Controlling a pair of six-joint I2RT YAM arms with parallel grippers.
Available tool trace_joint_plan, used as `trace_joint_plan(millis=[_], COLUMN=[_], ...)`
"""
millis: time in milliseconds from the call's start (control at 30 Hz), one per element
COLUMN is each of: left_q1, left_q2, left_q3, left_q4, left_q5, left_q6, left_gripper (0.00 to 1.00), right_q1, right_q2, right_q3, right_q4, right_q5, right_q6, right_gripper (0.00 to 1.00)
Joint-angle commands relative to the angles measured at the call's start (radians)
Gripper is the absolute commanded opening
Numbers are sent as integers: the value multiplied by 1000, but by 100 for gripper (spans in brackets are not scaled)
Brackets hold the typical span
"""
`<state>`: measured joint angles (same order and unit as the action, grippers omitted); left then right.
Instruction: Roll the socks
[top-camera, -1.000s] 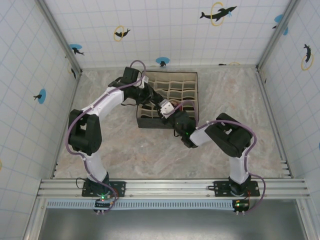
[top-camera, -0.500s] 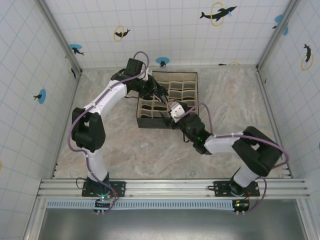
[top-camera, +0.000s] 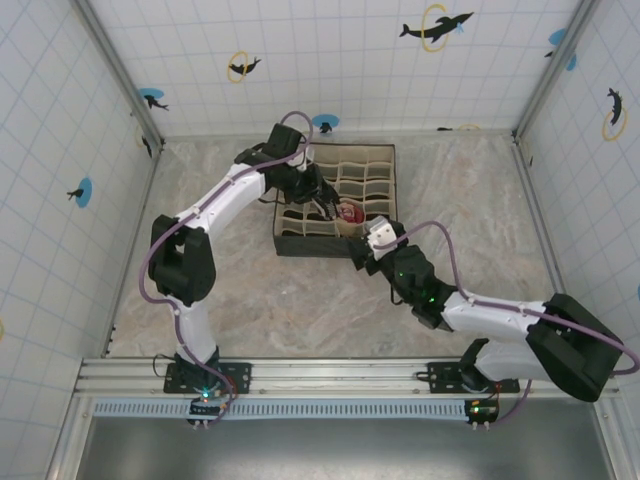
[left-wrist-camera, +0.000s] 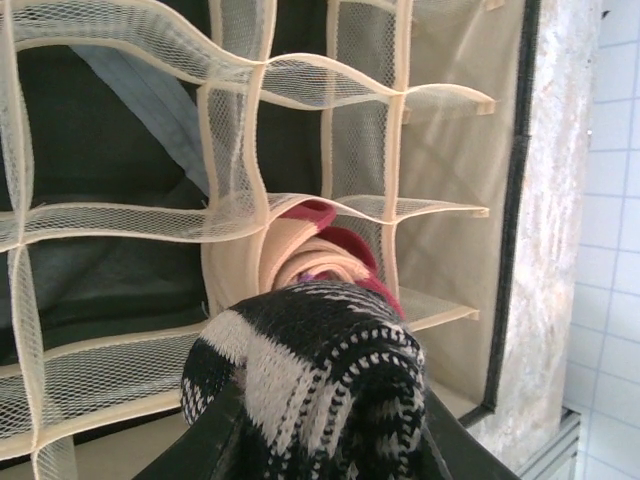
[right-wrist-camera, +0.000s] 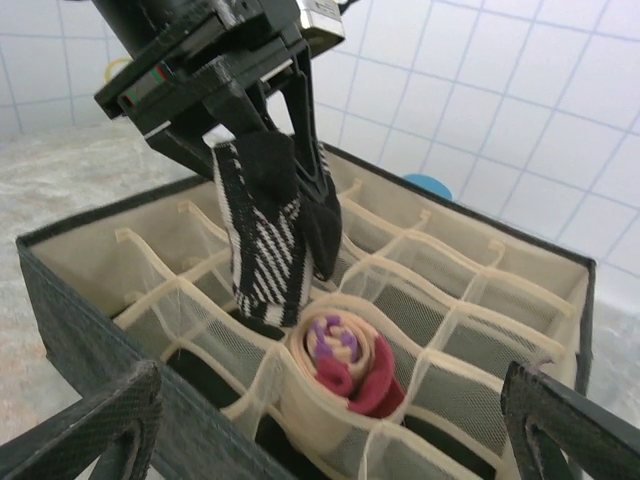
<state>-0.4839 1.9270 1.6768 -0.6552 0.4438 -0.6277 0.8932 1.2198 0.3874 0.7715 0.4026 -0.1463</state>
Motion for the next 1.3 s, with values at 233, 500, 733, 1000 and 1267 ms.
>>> trace_joint_plan(millis=[233,500,733,1000,1267], left_q1=[2,2,3,10,11], left_q2=[12,-8,-41,-26,1], left_q3=[-18,-111,-170,-96,-92], left_q4=[-33,25,123,142,145], left_q5=[-101,-119,-141,-162,-152], left_q6=[56,77,59,38,51], left_gripper=[0,0,0,0,0], right_q1=[19,29,76,104,104], right_q2=[-76,-89,-85,-89,-107], right_q3=[-69,-79,-91,-102,-108], right_q4=[-47,-76,-80,-82,-97], right_q5=[40,39,49,64,66], right_q6=[40,48,65,65,62], right_gripper=[90,90,90,91,91])
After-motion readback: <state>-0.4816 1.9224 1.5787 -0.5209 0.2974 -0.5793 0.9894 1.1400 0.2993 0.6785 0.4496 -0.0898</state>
